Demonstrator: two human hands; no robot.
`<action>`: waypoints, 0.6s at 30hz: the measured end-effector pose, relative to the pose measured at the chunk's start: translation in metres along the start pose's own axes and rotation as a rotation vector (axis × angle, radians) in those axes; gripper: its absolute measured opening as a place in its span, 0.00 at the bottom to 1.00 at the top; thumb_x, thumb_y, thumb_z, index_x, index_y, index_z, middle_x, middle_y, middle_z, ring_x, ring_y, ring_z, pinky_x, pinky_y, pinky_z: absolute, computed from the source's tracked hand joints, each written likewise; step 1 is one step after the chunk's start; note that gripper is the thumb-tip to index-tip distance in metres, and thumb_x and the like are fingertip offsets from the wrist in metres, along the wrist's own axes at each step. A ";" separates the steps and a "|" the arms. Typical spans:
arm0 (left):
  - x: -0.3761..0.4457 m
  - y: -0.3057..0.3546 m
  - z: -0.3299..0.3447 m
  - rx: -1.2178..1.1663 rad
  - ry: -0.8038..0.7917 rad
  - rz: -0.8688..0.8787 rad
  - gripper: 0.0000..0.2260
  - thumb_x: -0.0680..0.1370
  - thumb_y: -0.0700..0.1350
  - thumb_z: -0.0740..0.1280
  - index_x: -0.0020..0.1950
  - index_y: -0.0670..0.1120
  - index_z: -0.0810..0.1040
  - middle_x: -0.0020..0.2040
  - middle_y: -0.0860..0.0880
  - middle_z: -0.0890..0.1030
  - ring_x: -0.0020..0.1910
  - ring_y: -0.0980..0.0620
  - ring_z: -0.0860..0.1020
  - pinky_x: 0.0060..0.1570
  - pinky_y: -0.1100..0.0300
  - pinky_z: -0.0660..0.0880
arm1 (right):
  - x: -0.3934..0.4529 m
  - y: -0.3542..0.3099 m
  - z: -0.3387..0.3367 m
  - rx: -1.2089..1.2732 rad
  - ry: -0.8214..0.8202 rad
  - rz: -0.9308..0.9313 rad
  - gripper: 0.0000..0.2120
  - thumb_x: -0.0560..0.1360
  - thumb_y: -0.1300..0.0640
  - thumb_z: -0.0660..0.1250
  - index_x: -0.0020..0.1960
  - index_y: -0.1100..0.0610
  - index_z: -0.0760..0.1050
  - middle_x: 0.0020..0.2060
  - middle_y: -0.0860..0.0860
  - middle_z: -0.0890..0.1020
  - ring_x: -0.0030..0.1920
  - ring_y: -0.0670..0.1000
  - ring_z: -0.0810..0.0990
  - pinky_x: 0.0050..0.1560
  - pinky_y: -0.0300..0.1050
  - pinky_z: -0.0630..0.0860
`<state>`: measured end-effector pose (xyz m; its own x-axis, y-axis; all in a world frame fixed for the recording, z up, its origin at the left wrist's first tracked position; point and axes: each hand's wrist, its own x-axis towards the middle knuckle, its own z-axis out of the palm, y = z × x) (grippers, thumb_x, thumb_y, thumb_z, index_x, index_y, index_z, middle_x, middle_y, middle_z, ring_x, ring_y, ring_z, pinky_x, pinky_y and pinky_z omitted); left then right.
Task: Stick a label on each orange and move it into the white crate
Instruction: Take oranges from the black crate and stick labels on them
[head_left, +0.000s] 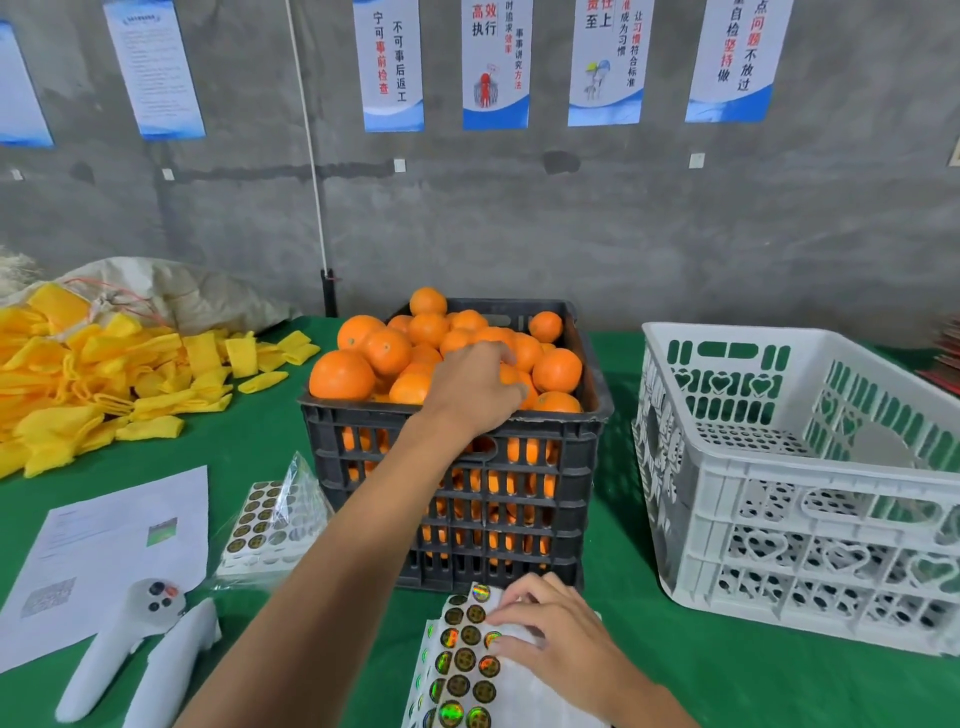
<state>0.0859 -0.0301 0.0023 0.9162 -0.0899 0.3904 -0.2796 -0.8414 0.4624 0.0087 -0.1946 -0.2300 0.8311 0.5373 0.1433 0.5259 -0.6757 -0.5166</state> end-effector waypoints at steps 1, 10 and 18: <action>-0.001 -0.002 0.001 -0.026 0.017 0.035 0.24 0.79 0.51 0.73 0.73 0.46 0.75 0.68 0.46 0.80 0.68 0.44 0.75 0.66 0.47 0.74 | -0.002 0.003 -0.001 0.005 0.006 0.006 0.24 0.77 0.27 0.58 0.66 0.36 0.77 0.57 0.33 0.70 0.57 0.35 0.65 0.63 0.39 0.62; -0.007 -0.008 0.003 -0.051 0.087 0.108 0.24 0.79 0.51 0.73 0.74 0.47 0.76 0.62 0.45 0.83 0.62 0.45 0.79 0.54 0.59 0.72 | -0.011 0.012 0.000 0.092 -0.008 0.053 0.29 0.70 0.23 0.61 0.66 0.34 0.78 0.56 0.33 0.72 0.58 0.38 0.67 0.66 0.38 0.62; -0.006 -0.008 0.004 -0.046 0.081 0.100 0.25 0.79 0.51 0.73 0.74 0.46 0.74 0.67 0.46 0.80 0.66 0.46 0.77 0.57 0.58 0.72 | -0.012 0.002 0.004 0.160 0.102 0.052 0.14 0.77 0.37 0.69 0.59 0.40 0.80 0.52 0.36 0.76 0.57 0.39 0.72 0.65 0.38 0.63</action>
<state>0.0837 -0.0246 -0.0070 0.8576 -0.1268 0.4985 -0.3826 -0.8051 0.4533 -0.0008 -0.2008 -0.2362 0.8749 0.4442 0.1931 0.4526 -0.6079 -0.6524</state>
